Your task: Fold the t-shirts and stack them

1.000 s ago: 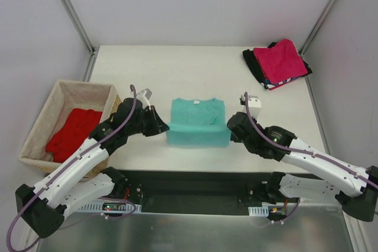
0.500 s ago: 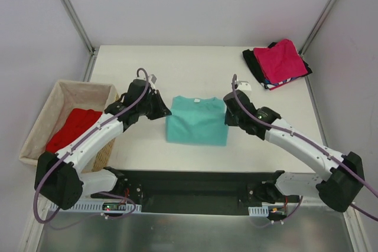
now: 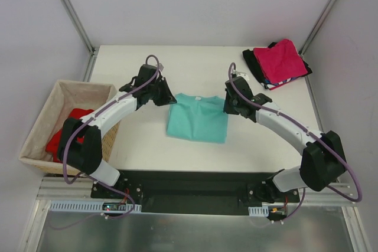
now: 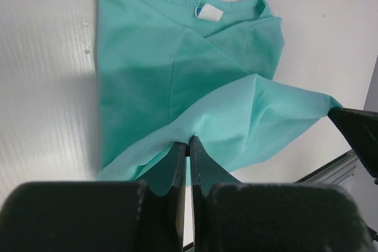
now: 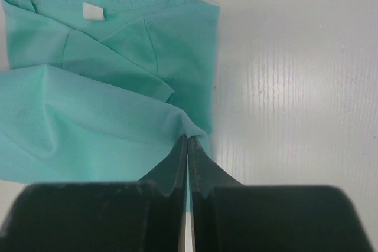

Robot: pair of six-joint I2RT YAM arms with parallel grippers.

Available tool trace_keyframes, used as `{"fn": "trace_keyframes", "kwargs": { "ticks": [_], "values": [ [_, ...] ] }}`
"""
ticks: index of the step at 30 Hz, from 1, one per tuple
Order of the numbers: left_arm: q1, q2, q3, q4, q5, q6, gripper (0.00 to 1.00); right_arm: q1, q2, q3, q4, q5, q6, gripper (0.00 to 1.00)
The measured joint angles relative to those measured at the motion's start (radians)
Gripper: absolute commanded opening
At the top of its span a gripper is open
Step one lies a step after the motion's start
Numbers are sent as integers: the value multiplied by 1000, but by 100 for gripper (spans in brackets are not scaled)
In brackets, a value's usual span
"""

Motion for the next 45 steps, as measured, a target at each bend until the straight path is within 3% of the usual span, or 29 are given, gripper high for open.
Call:
{"fn": "trace_keyframes", "kwargs": {
  "ticks": [17, 20, 21, 23, 24, 25, 27, 30, 38, 45],
  "values": [
    [60, 268, 156, 21, 11, 12, 1, -140, 245, 109, 70, -90, -34, 1],
    [76, 325, 205, 22, 11, 14, 14, -149, 291, 152, 74, -97, -37, 1],
    [80, 343, 220, 25, 12, 15, 33, -152, 305, 167, 75, -98, -39, 4],
    [92, 371, 245, 30, 13, 24, 57, -158, 328, 190, 78, -100, -43, 17],
    [98, 383, 256, 32, 14, 24, 68, -162, 339, 200, 78, -100, -46, 33],
    [100, 398, 267, 34, 14, 25, 99, -164, 351, 209, 78, -100, -50, 44],
    [107, 422, 282, 39, 15, 36, 99, -167, 372, 224, 79, -99, -57, 69],
    [111, 454, 297, 41, 17, 34, 99, -170, 394, 235, 83, -97, -65, 89],
    [111, 439, 306, 28, 40, 34, 99, -167, 365, 268, 55, -47, -105, 92],
    [84, 198, 293, 16, 126, 37, 99, -103, 139, 284, -8, -36, -120, 92]
  ]
}}
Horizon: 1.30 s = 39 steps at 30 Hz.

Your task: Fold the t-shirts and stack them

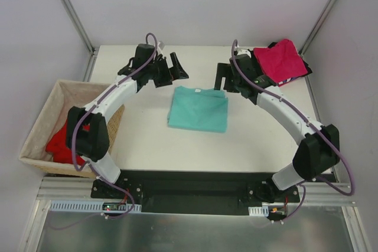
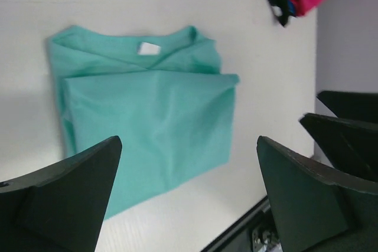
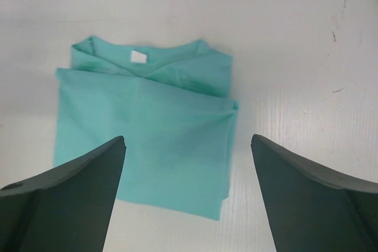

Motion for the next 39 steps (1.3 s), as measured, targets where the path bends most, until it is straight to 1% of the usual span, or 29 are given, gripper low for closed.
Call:
{"fn": "trace_keyframes", "kwargs": {
  "ticks": [4, 10, 13, 16, 22, 26, 33, 39],
  "values": [
    [-69, -97, -26, 12, 59, 0, 99, 42, -83, -45, 11, 0, 2, 92],
    [-173, -64, -116, 43, 122, -19, 99, 35, -118, -210, 0, 33, 11, 92],
    [-185, -23, -184, 80, 149, -45, 99, 33, -140, -263, -15, 47, 12, 92],
    [-184, 24, -235, 103, 152, -64, 99, 29, -197, -299, -24, 57, 11, 92],
    [-183, 72, -253, 134, 152, -77, 99, 19, -309, -310, -29, 68, 11, 92],
    [-183, 85, -276, 190, 151, -80, 99, 18, -352, -331, -32, 67, 12, 92],
    [-183, 100, -362, 255, 152, -92, 99, 35, -333, -367, -16, 11, 43, 92],
    [-183, 66, -413, 300, 143, -93, 99, 95, -202, -381, 32, -19, 77, 91]
  ]
}}
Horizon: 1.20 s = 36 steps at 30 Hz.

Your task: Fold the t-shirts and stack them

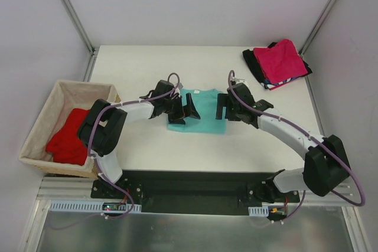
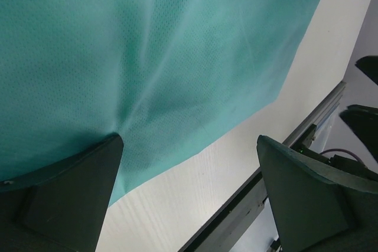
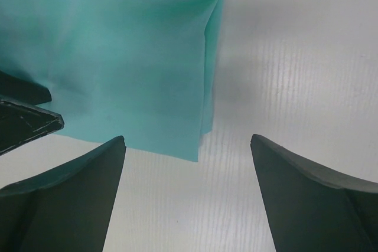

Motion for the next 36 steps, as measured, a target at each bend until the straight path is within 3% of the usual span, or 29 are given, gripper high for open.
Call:
{"fn": "trace_keyframes", "kwargs": {
  "ticks": [11, 19, 26, 36],
  "values": [
    [1, -40, -65, 51, -2, -21, 99, 68, 61, -30, 45, -33, 61, 90],
    [1, -50, -91, 84, -1, -44, 99, 103, -28, -31, 61, -98, 120, 90],
    [1, -50, -98, 102, 1, -59, 99, 104, -53, -132, 184, -223, 187, 91],
    [7, -53, -112, 121, 9, -65, 99, 93, 34, -240, 334, -313, 239, 90]
  ]
}}
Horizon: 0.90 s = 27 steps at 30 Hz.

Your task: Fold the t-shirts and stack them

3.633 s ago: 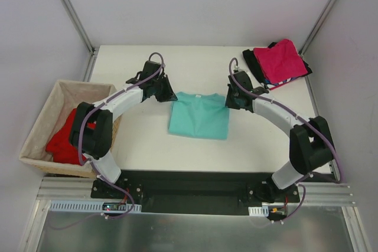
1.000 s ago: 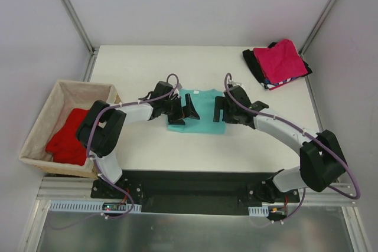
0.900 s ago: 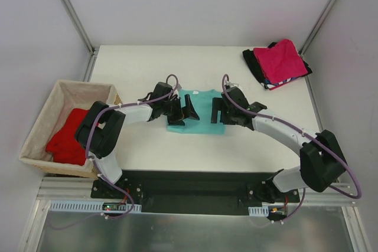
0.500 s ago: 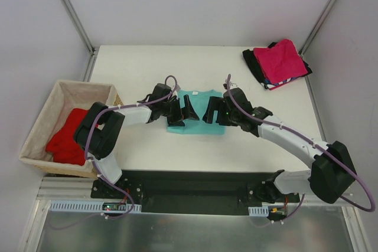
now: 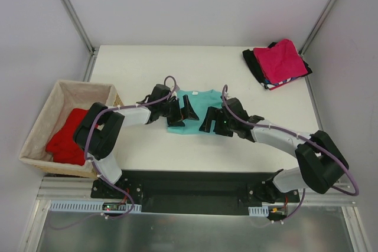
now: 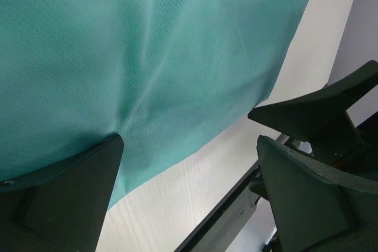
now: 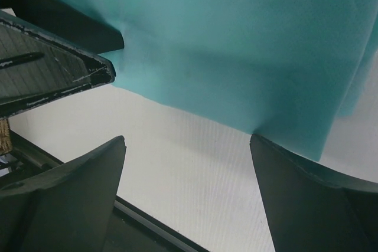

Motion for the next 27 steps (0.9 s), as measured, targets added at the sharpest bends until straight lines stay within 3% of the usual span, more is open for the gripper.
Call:
{"fn": "trace_keyframes", "kwargs": {
  "ticks": [11, 22, 27],
  "values": [
    [7, -16, -24, 13, 0, 0, 99, -11, 48, -34, 108, -35, 14, 90],
    [7, -18, -26, 14, 2, 0, 99, -11, -78, 18, 14, -25, -14, 90],
    [13, -18, -26, 12, 7, 0, 99, -13, -63, 53, 7, -14, -31, 90]
  ]
}}
